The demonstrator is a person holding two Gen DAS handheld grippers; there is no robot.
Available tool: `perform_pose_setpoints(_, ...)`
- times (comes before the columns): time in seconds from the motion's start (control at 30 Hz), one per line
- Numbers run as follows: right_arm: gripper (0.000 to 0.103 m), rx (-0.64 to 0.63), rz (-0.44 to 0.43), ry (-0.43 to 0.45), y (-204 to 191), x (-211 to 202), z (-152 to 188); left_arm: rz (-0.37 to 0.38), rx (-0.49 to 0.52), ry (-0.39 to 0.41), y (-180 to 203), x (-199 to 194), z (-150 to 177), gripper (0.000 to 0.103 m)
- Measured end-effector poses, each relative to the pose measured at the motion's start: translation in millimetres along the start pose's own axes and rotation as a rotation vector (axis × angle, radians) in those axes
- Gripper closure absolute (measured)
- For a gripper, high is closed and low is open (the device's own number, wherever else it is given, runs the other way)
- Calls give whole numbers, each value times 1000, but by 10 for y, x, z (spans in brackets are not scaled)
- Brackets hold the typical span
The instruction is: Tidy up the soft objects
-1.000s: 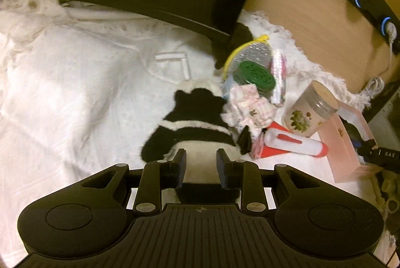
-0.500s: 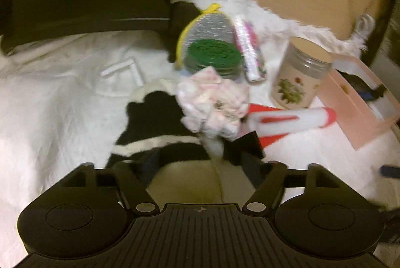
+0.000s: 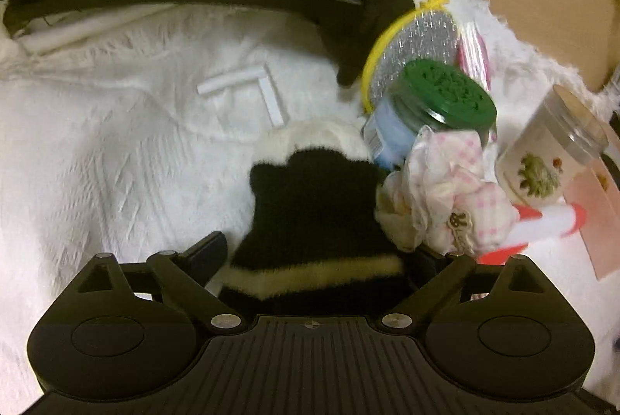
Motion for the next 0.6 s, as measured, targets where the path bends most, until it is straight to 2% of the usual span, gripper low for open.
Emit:
perform_pose_setpoints(0.03,0,13,-7,1,23,-4,-7,3,-13,8,-3,17,-11,6)
perform_pose_setpoints(0.1,0,-10,-2,-18,10,-1,-1,3,-9,3,16,25,-15,16)
perform_pose_setpoints(0.13,0,-8,-1,-28,7,-1,-5,24,-3,7,34,9,2,24)
perform_pose_setpoints(0.2,0,-21,1,-63,-16,15,-44,51,11,21,22,-63,63,28)
perform_pose_setpoints(0.3,0,-69,8,-106,-85,37,-168,149,-34,53,-126,-232,188,37)
perform_pose_setpoints(0.37,1,-117,35,-43,-221,-34,-298,164,-59,73,-269,-386,272,59)
perform_pose_setpoints(0.43,1,-198,14,35,-514,-140,-478,116,-70,114,-462,-643,324,81)
perform_pose_setpoints(0.5,1,-274,-20,115,-868,-236,-673,57,-72,153,-654,-895,323,82)
perform_pose_setpoints(0.53,1,-311,-54,156,-1103,-276,-797,6,-68,152,-773,-985,307,82)
perform_pose_setpoints(0.6,1,-351,-120,198,-1504,-282,-1016,-29,-61,146,-968,-1089,296,82)
Point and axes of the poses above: each gripper's, at about its wrist camera, not at the fingertips, and x roughly the way its jaws point, y to its right, z to its underside, the point moved 5 cm from there along x, roughly the way its jaws point, and after that the axes turned 5 degrees about x, right-handed, at the moved point
